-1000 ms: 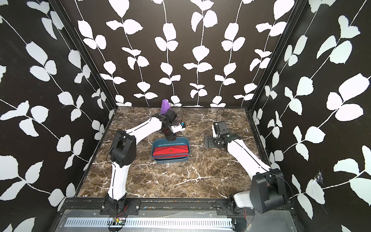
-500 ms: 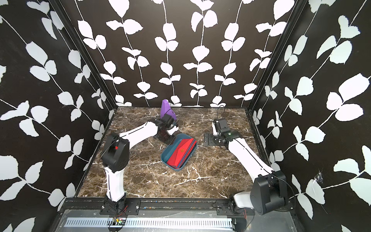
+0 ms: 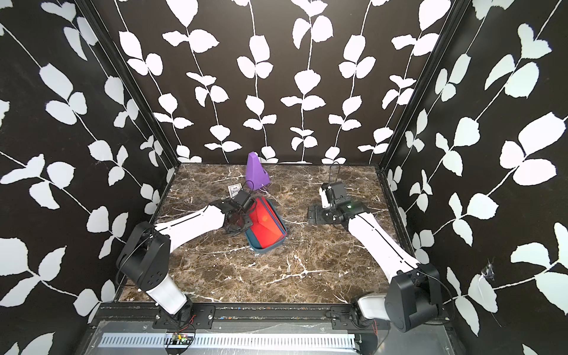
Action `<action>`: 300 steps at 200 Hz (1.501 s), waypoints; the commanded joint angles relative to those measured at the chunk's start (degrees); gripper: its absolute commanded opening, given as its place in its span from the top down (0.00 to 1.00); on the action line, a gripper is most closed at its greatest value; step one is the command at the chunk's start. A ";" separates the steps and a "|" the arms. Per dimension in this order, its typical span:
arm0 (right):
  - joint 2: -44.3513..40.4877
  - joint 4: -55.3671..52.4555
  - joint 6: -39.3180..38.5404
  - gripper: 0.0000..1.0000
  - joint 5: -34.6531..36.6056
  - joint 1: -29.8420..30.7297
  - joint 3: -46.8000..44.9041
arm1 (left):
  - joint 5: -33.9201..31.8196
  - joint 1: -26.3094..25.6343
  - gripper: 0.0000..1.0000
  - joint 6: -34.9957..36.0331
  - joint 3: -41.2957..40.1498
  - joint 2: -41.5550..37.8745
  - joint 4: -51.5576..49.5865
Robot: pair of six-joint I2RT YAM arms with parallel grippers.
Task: Put the sealed envelopes into the storage box
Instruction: Adjust the storage box at the center of the board.
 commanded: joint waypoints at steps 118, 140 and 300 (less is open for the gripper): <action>-1.20 -1.21 -1.21 0.01 1.68 1.32 0.40 | 7.03 -7.52 0.49 -1.59 5.15 0.13 -5.15; -0.78 -1.39 -0.94 0.01 1.73 1.29 1.10 | 10.07 -7.50 0.40 8.04 3.39 -3.18 -6.24; -4.34 -3.04 7.37 0.01 14.56 -1.59 -3.35 | 15.97 -17.60 0.43 68.74 34.98 17.95 -23.53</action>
